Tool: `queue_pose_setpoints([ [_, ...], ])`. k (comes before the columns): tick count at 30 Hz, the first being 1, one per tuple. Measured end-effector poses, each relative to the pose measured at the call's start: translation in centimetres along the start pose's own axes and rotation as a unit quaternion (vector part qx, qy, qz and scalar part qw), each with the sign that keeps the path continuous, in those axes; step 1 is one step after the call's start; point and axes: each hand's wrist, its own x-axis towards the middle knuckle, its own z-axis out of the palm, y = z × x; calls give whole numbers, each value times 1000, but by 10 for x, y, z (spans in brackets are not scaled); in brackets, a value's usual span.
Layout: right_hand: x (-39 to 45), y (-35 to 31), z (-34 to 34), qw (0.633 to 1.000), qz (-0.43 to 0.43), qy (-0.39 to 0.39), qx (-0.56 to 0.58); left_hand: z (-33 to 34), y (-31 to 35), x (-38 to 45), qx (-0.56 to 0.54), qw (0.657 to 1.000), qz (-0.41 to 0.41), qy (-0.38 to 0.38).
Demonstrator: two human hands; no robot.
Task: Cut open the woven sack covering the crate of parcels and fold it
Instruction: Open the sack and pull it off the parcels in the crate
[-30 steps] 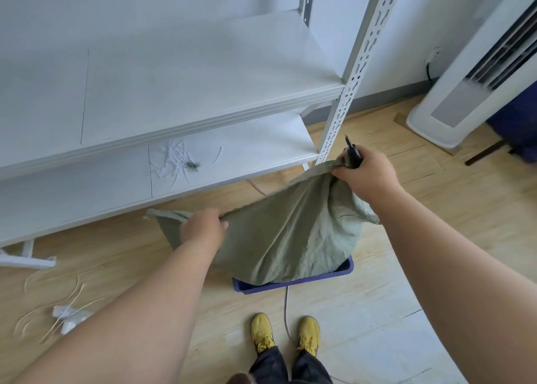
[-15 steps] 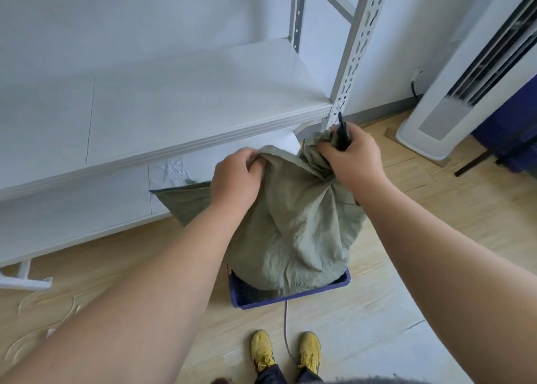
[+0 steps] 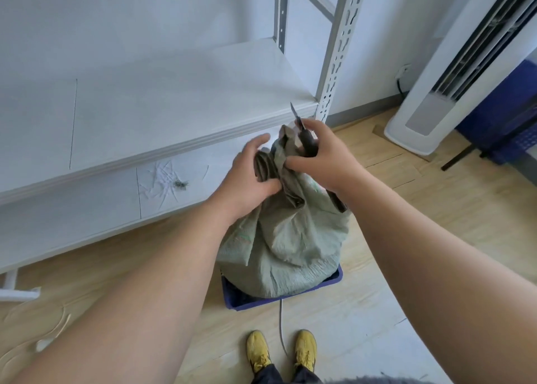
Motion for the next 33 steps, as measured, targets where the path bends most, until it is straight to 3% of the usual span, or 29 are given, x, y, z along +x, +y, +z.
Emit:
queue_pose_setpoints([
  [1,-1,-1,-2,999,0,-38,8,7,2,-1,30,999,12,-28],
  [3,-2,-2,-7,997,-8,-73,38,18,2,0,57,998,26,31],
  [5,-3,-1,-12,996,-7,-14,93,21,2,2,44,991,2,129],
  [7,-1,5,-22,994,25,72,73,16,0,3,7,985,-35,171],
  [9,-2,14,-28,996,67,62,-3,9,2,4,-27,981,-60,182],
  [12,-13,18,-5,997,67,-49,-14,2,13,11,-77,984,-85,136],
  [14,-19,19,23,997,42,-66,-7,0,20,15,-101,988,-91,68],
  [18,-6,26,42,993,82,84,23,-14,14,15,-105,991,-72,-39],
  [20,3,29,32,984,120,126,43,-26,-1,10,-47,996,-56,-44],
  [22,9,32,22,981,134,130,54,-37,-21,3,146,984,-96,-40],
  [24,10,33,20,980,133,129,68,-45,-42,-5,351,914,-192,-59],
  [25,11,34,20,981,129,129,67,-47,-51,-8,398,885,-232,-62],
  [26,12,33,20,983,119,128,53,-48,-55,-9,397,883,-246,-52],
  [30,14,24,28,998,54,23,36,-41,-35,6,143,974,-146,96],
  [33,13,20,44,996,23,-63,52,-32,-4,19,102,992,-59,49],
])
